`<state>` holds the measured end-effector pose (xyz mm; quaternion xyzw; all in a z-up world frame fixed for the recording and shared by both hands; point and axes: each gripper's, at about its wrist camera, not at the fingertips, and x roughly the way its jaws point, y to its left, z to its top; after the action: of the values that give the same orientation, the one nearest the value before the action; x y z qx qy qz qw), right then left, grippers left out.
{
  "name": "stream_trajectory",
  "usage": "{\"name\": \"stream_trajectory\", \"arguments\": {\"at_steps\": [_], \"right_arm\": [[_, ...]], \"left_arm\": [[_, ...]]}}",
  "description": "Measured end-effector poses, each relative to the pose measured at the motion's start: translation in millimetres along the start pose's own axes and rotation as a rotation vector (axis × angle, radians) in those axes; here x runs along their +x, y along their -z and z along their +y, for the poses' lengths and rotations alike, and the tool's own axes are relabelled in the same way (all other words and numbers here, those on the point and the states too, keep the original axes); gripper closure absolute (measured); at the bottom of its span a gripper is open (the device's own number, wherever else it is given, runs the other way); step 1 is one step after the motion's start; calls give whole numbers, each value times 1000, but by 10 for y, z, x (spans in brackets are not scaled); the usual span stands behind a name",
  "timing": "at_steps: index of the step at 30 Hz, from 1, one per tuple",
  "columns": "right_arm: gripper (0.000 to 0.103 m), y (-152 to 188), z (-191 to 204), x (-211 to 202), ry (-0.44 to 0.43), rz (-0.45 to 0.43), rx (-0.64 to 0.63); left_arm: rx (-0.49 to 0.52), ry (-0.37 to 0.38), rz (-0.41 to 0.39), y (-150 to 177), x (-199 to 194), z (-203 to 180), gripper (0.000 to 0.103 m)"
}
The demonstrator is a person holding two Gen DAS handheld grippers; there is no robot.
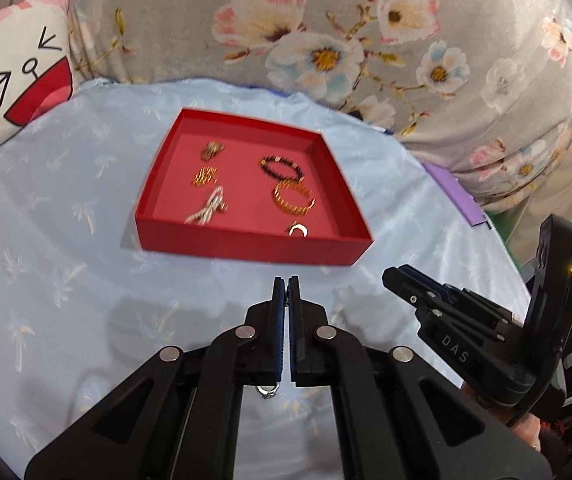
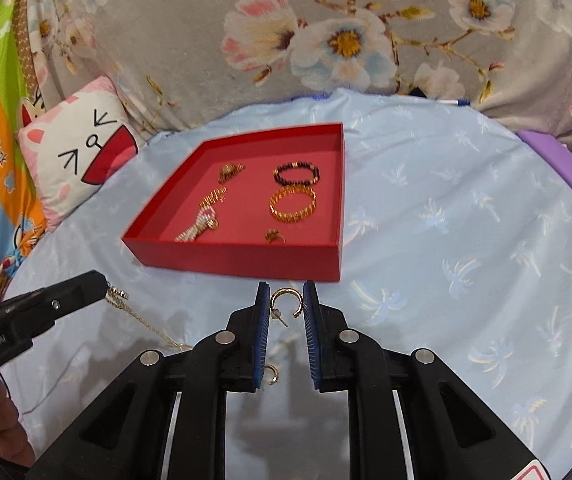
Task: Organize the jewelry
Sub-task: 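Carry the clover chain and hoop earring into the red box and open both tools, then lift both open tools out of the box toward the remaining rings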
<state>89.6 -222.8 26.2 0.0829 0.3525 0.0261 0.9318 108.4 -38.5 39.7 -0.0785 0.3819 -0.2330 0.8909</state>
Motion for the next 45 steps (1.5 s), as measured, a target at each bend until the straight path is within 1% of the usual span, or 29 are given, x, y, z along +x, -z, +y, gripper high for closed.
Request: {"name": "stream_trajectory", "arguments": {"at_steps": [6, 10, 12, 15, 18, 22, 27, 30, 34, 40, 43, 45], "right_arm": [[88, -291, 44, -230, -36, -55, -1], [88, -521, 88, -220, -60, -72, -5], [88, -649, 106, -151, -75, -74, -2], [88, -863, 117, 37, -99, -68, 14], [88, -1047, 130, 287, -120, -48, 24], [88, -1228, 181, 655, -138, -15, 24], [88, -1331, 266, 1165, -139, 40, 8], [88, -1331, 290, 1457, -144, 85, 4], [88, -1291, 275, 1742, -145, 144, 10], [87, -1266, 298, 1915, -146, 174, 0], [84, -1262, 308, 1896, -116, 142, -12], [84, -1260, 277, 1849, -116, 124, 0]], "left_arm": [[47, 31, -95, -420, -353, -155, 102], [66, 68, -142, -807, -489, -205, 102], [84, 58, -173, -1002, -501, -230, 102], [101, 25, -205, -1272, -397, -230, 102], [101, 6, -211, -1476, -205, -169, 102], [97, -14, -184, -1688, 159, -44, 102], [85, -32, -130, -1796, 641, 154, 102], [71, -45, -95, -1821, 900, 271, 102], [65, -60, -54, -1801, 1185, 374, 102], [57, -69, -18, -1758, 1454, 468, 102], [36, -79, -29, -1749, 1487, 517, 101], [15, -83, -29, -1746, 1482, 561, 93]]}}
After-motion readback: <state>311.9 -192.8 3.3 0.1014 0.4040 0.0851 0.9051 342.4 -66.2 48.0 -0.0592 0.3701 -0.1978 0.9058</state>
